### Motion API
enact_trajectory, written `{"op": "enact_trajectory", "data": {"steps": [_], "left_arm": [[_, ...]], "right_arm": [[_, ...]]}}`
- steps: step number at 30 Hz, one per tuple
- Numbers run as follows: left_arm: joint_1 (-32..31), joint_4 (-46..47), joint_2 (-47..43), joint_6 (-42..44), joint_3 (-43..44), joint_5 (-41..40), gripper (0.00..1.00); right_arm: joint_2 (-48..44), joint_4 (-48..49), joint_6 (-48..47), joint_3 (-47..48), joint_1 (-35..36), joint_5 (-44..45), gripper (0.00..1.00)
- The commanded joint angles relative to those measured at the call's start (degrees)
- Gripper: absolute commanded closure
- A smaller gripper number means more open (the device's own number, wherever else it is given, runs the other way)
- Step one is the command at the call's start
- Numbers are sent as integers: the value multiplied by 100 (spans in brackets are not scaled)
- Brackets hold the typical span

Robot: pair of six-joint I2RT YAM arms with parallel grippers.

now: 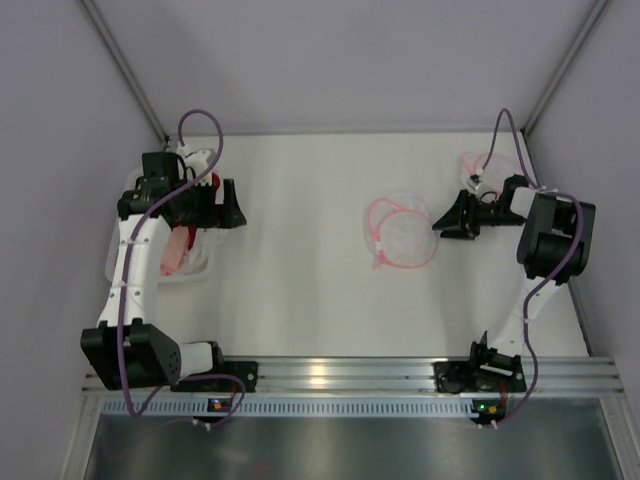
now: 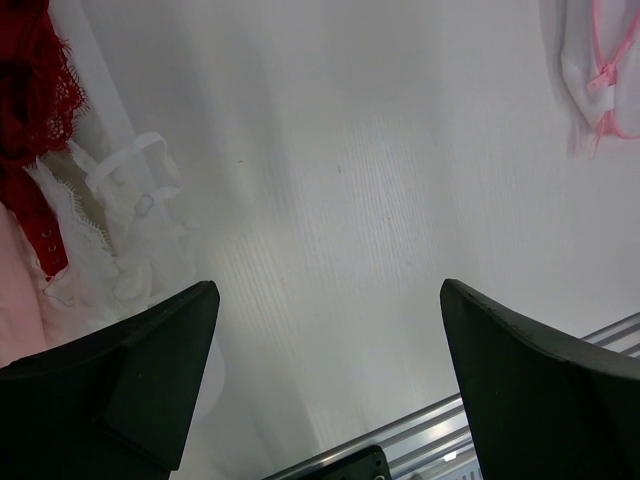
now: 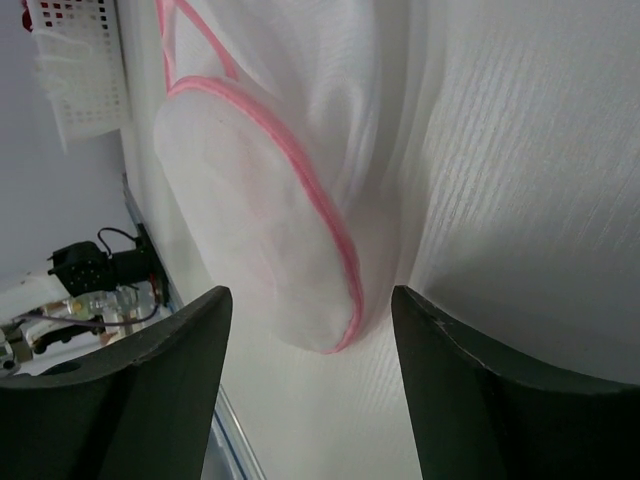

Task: Place the bra in the laundry bag and zip it closed
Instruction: Open the laundry bag at the center of the board.

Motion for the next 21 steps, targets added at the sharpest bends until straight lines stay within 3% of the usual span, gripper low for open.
{"op": "enact_trajectory", "data": {"steps": [1, 15, 21], "left_arm": [[-7, 157, 22, -100, 232, 220, 1], [1, 166, 40, -109, 170, 203, 1], [-7, 166, 110, -109, 188, 256, 2]], "right_arm": [[-77, -79, -297, 102, -22, -198, 30], [353, 546, 20, 101, 162, -310, 30], [257, 520, 20, -4, 180, -486, 37]]}}
